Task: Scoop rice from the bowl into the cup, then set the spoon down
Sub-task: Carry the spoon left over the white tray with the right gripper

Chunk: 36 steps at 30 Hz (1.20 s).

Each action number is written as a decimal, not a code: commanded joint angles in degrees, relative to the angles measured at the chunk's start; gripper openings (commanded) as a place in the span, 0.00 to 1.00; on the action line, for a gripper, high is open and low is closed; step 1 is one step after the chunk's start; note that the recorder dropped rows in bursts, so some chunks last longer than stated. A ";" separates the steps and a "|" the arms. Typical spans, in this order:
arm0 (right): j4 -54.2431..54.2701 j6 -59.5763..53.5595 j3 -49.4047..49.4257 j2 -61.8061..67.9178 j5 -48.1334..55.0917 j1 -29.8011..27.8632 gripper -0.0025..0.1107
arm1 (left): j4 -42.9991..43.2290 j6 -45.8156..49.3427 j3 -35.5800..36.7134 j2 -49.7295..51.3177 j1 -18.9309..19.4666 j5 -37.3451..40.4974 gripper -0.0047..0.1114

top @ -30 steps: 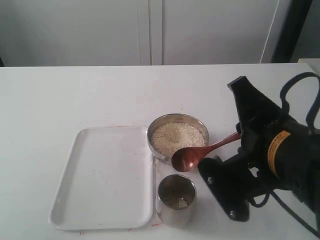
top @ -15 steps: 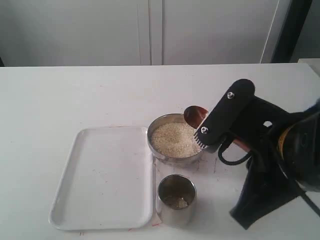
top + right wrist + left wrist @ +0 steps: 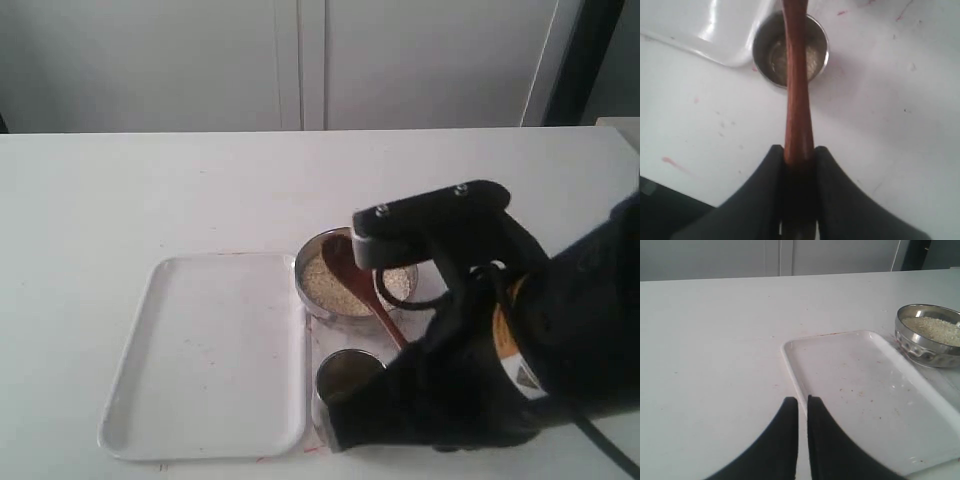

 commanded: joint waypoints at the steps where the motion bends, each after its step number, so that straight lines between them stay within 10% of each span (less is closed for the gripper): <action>1: -0.17 0.48 -7.58 4.50 0.42 0.03 0.02 | -0.46 -0.03 -0.36 0.04 -0.50 -0.17 0.16; 14: 1.67 0.48 -34.07 30.63 3.17 0.03 0.02 | -0.46 -0.03 -0.36 0.04 -0.50 -0.17 0.16; 36: -11.61 22.21 -35.60 52.00 -8.50 0.03 0.02 | -0.46 -0.03 -0.36 0.04 -0.50 -0.17 0.16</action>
